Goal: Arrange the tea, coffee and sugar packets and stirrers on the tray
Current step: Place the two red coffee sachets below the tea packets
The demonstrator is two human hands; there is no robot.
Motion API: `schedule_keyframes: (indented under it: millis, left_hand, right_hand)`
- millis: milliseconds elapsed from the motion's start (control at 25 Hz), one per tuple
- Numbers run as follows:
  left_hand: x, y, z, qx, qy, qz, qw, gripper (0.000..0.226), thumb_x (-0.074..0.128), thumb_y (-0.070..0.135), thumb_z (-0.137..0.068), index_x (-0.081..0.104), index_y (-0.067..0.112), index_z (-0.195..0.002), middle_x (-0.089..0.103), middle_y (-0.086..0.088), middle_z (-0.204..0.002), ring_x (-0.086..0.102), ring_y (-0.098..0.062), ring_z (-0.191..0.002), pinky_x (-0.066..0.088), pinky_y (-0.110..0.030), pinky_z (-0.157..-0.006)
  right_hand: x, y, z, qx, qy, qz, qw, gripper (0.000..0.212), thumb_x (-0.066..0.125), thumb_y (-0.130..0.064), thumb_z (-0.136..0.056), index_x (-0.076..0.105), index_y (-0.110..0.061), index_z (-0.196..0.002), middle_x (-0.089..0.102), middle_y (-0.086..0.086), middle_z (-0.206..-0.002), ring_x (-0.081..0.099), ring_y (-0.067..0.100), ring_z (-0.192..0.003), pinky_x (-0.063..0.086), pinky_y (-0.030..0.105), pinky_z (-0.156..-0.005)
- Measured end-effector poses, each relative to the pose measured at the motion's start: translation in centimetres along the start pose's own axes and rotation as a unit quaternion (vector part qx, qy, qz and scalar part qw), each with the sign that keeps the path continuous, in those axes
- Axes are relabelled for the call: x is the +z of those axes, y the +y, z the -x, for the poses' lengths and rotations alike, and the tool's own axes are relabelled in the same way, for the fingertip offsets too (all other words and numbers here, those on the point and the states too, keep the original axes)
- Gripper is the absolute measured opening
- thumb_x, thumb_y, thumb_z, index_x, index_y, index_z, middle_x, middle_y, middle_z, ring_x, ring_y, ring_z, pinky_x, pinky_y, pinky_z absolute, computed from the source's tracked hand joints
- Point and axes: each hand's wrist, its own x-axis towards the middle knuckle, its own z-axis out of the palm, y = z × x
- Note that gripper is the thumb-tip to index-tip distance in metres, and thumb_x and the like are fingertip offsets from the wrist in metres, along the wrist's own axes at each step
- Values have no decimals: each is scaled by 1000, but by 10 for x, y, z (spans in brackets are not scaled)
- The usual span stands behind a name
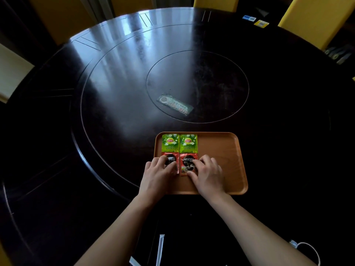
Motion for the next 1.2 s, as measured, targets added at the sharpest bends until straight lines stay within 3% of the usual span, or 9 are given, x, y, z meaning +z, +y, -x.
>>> schedule_keyframes:
  millis: [240,560,760,1040,1200]
  left_hand:
    - [-1,-2,1,-4,-3,9,1000,52,83,29,-74,66,25,-124,60,-17,-131,57,-37,-115,49,-49,-85]
    - [7,-5,0,-10,40,24,999,36,75,33,-85,69,26,-119,61,-15,-130,56,-37,-114,48,-48,-85]
    - [0,-4,13,-9,70,55,996,37,75,25,-84,70,22,-120,62,-16,-123,56,-39,-108,48,-48,-86]
    - [8,10,112,-37,101,113,988,29,75,12,-83,73,14,-112,65,-9,-105,59,-31,-93,48,-46,-79]
    - [27,26,187,-100,61,151,982,14,76,14,-84,74,16,-98,63,0,-89,59,-21,-81,49,-37,-72]
  right_hand:
    - [1,-1,0,7,0,-5,1000,45,74,-44,-81,65,-21,-119,59,2,-106,54,23,-97,45,35,-75]
    - [3,1,-2,2,8,-14,1000,45,75,-42,-80,66,-19,-118,58,3,-104,54,24,-96,47,38,-75]
    - [-9,8,10,-21,24,-63,998,39,76,-32,-81,68,-15,-115,60,8,-102,55,30,-97,48,41,-78]
    - [-29,32,88,-77,37,-130,988,25,73,-19,-85,71,-10,-108,65,5,-95,59,25,-92,50,37,-78]
    - [-27,46,155,-90,-54,-153,983,14,71,-22,-87,72,-16,-99,64,-4,-87,61,17,-87,52,32,-73]
